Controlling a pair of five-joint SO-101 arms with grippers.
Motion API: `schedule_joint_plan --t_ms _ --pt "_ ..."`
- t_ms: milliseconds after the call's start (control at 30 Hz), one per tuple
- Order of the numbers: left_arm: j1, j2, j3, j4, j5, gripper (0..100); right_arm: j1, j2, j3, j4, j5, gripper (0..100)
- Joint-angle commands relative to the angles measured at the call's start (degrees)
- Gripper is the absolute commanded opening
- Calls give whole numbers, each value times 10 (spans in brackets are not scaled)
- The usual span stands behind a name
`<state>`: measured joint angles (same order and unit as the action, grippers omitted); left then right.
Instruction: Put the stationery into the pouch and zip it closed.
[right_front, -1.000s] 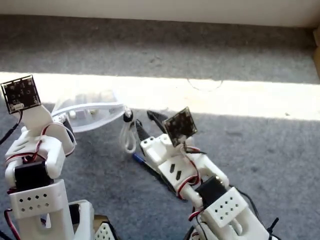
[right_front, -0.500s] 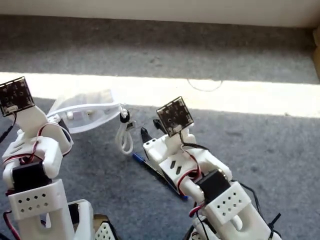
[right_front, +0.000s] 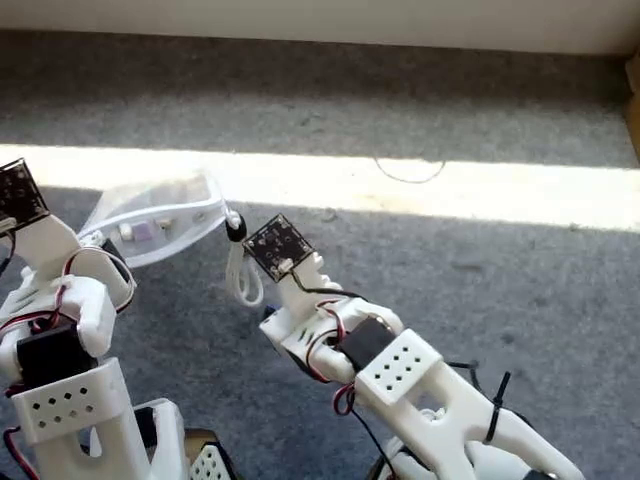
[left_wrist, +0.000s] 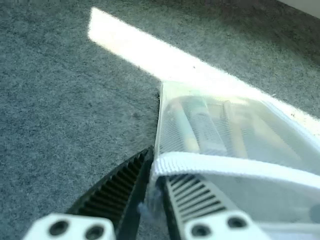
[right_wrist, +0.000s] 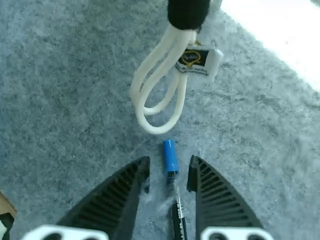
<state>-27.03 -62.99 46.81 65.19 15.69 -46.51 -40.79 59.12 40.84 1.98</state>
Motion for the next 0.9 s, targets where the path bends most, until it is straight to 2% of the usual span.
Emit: schedule_joint_plan --t_ms 0,767,867 --pt "-12 -11 -13 -14 9 10 -7 33 -41 3 8 127" --pt "-11 -11 -13 -14 8 11 -7 263 -116 2 10 124" --pt "-10 -11 -13 -14 8 11 -7 286 -119 2 40 123"
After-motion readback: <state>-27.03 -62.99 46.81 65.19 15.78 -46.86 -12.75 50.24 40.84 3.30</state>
